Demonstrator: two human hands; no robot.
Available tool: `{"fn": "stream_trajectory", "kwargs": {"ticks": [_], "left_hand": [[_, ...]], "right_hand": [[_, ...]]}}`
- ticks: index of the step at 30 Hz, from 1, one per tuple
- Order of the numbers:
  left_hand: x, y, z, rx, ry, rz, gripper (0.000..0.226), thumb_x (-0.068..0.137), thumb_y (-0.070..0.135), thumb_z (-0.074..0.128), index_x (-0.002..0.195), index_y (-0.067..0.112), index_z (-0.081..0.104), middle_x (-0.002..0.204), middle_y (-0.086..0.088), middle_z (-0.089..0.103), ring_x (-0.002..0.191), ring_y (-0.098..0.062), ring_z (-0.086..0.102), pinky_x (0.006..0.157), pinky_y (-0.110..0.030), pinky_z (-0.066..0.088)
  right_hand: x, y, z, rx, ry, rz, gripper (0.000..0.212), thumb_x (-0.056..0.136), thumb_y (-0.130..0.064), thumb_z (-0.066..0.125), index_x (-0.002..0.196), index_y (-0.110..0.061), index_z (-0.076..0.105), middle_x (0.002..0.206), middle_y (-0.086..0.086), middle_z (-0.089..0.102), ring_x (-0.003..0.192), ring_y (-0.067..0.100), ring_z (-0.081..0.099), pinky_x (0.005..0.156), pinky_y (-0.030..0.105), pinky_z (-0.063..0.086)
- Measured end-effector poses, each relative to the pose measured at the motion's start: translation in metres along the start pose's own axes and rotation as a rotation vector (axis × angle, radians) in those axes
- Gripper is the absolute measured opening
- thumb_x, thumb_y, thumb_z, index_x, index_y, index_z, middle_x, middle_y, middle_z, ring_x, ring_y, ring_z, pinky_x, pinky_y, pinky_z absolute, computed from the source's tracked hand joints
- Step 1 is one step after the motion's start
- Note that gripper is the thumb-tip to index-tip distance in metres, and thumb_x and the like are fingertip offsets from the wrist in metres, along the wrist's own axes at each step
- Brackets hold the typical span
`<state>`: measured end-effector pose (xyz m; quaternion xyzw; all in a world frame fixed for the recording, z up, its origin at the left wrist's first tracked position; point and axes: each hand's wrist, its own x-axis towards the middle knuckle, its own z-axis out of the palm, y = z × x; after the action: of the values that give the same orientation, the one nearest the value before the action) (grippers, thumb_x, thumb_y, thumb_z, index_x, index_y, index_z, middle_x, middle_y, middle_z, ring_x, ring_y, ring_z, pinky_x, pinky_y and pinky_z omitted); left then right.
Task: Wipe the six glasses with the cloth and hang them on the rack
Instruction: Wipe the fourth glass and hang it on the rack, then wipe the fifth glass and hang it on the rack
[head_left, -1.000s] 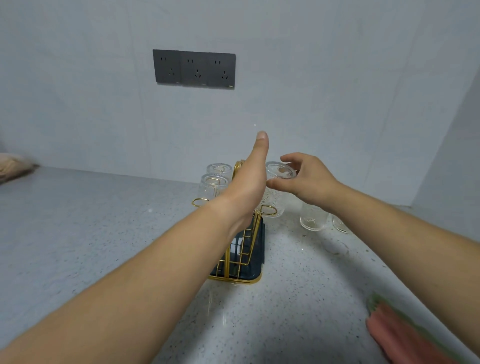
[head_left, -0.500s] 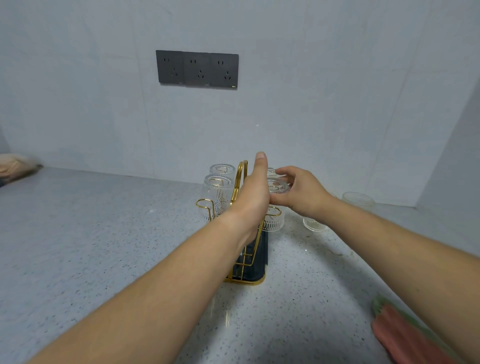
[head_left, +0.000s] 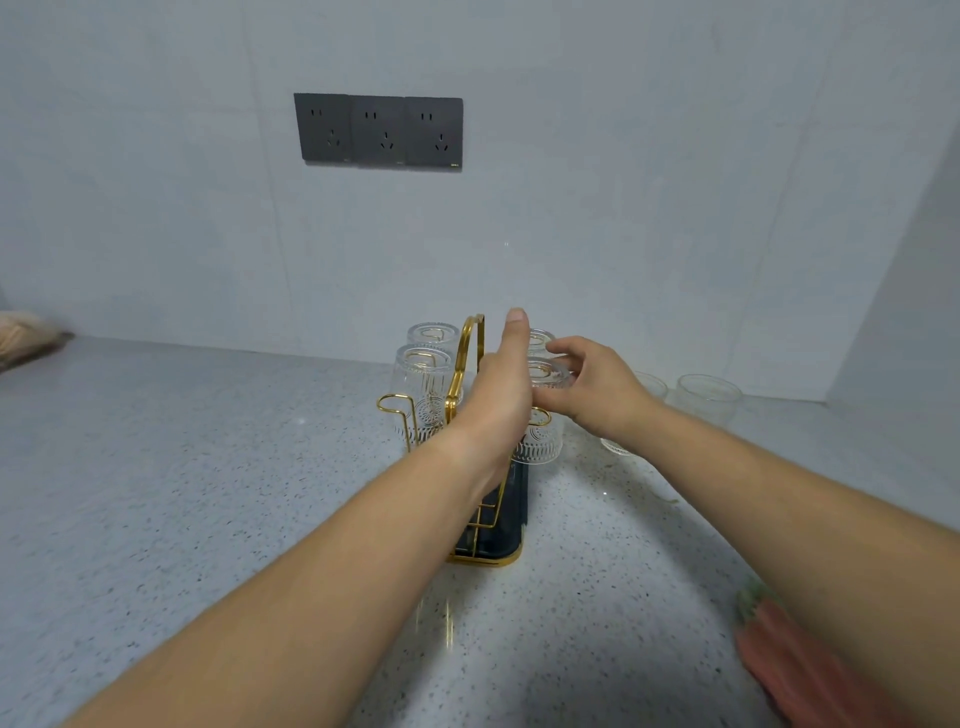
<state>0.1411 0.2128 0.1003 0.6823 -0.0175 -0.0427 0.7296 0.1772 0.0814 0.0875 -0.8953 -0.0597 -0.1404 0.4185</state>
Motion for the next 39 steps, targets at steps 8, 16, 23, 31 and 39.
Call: {"fn": "stream_trajectory", "kwargs": {"ticks": [8,16,23,31,39], "left_hand": [[-0.021,0.008,-0.002,0.106,-0.008,0.0,0.073,0.103,0.068,0.035,0.16,0.024,0.033,0.155,0.001,0.045,0.135,-0.019,0.045,0.098,-0.036,0.028],[-0.057,0.026,0.02,0.205,-0.005,0.386,0.053,0.1,0.053,0.057,0.146,0.028,0.046,0.149,0.007,0.052,0.134,-0.009,0.05,0.109,-0.032,0.04],[-0.042,-0.014,0.076,0.1,-0.106,0.333,0.021,0.104,0.041,0.057,0.109,0.021,0.06,0.116,-0.012,0.069,0.11,-0.023,0.068,0.102,-0.042,0.054],[0.034,-0.085,0.107,0.18,-0.081,-0.017,0.06,0.108,0.052,0.04,0.152,0.012,0.038,0.146,-0.008,0.051,0.132,-0.025,0.049,0.104,-0.036,0.037],[0.163,-0.18,0.123,-0.01,-0.089,0.011,0.119,0.062,0.106,0.047,0.155,0.032,0.041,0.158,-0.003,0.051,0.147,-0.027,0.047,0.124,-0.056,0.028]], "right_hand": [[-0.012,0.003,-0.012,0.043,-0.03,0.025,0.077,0.074,-0.03,0.09,0.14,-0.015,0.053,0.113,-0.006,0.061,0.095,0.009,0.058,0.088,0.026,0.048],[-0.038,0.03,-0.068,0.056,0.067,0.088,0.052,0.083,-0.031,0.083,0.129,-0.018,0.062,0.116,-0.002,0.068,0.104,0.018,0.068,0.085,0.024,0.054],[-0.056,0.097,-0.097,0.147,0.122,0.311,0.044,0.088,-0.026,0.08,0.125,-0.009,0.064,0.1,0.001,0.068,0.101,0.024,0.069,0.094,0.042,0.057],[-0.046,0.139,-0.084,0.156,0.046,0.348,0.062,0.089,-0.029,0.078,0.142,-0.009,0.053,0.131,0.009,0.063,0.116,0.018,0.063,0.1,0.027,0.048],[-0.012,0.152,-0.053,0.06,0.026,0.31,0.084,0.089,-0.035,0.076,0.156,-0.01,0.032,0.157,0.01,0.046,0.145,0.022,0.044,0.12,0.039,0.036]]}}
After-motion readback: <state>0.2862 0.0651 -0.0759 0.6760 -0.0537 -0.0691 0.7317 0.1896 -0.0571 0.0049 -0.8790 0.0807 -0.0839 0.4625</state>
